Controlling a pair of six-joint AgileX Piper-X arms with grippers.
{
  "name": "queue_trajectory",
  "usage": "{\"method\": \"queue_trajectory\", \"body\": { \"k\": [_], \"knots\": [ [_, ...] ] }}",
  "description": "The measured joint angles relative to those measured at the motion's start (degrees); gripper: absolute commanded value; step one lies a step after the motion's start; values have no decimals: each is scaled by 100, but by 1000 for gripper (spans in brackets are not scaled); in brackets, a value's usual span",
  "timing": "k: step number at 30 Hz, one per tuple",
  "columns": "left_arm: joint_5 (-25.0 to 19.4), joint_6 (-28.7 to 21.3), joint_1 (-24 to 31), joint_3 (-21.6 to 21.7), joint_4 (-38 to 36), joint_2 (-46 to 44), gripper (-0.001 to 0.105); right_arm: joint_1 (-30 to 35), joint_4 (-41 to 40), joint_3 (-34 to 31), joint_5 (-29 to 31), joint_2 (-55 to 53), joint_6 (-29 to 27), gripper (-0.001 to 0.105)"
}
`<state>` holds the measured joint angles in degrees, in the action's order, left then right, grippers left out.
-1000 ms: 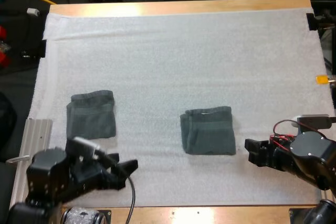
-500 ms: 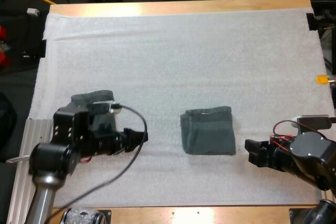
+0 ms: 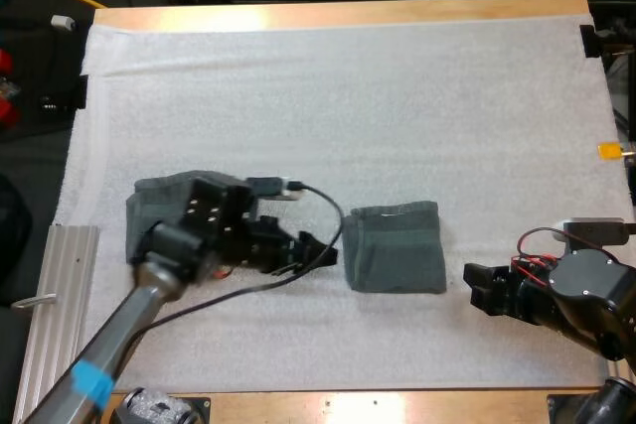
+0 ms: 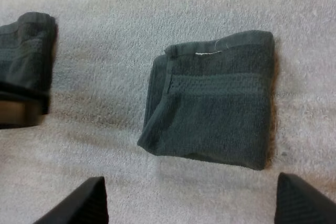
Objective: Pick towel from pile, fold and stack
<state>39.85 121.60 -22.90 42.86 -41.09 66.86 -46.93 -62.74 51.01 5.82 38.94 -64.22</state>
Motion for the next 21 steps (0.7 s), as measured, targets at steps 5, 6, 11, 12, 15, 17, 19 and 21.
{"method": "queue_trajectory", "body": {
  "k": [5, 6, 11, 12, 15, 17, 19, 21],
  "knots": [
    [-47, 423, -179, 0, 744, 653, 62, 0, 0, 0, 0, 0, 102, 64],
    [-47, 492, -178, 0, 884, 786, 62, 0, 0, 0, 0, 0, 121, 64],
    [-60, 628, -178, 0, 1352, 1389, 62, 0, 0, 0, 0, 0, 122, 64],
    [-60, 626, -178, 0, 1414, 1495, 62, 0, 0, 0, 0, 0, 122, 64],
    [-60, 640, -178, 0, 1514, 1868, 62, 0, -25, 0, 0, 0, 122, 64],
    [-60, 643, -178, 0, 1576, 2083, 62, 0, -43, 0, 0, 0, 122, 64],
    [-26, 660, -178, 0, 1643, 2278, 62, 0, -81, 0, 0, 0, 122, 64],
    [57, 667, -178, 0, 1749, 2429, 62, 0, -162, 0, 0, 0, 122, 64]
  ]
}}
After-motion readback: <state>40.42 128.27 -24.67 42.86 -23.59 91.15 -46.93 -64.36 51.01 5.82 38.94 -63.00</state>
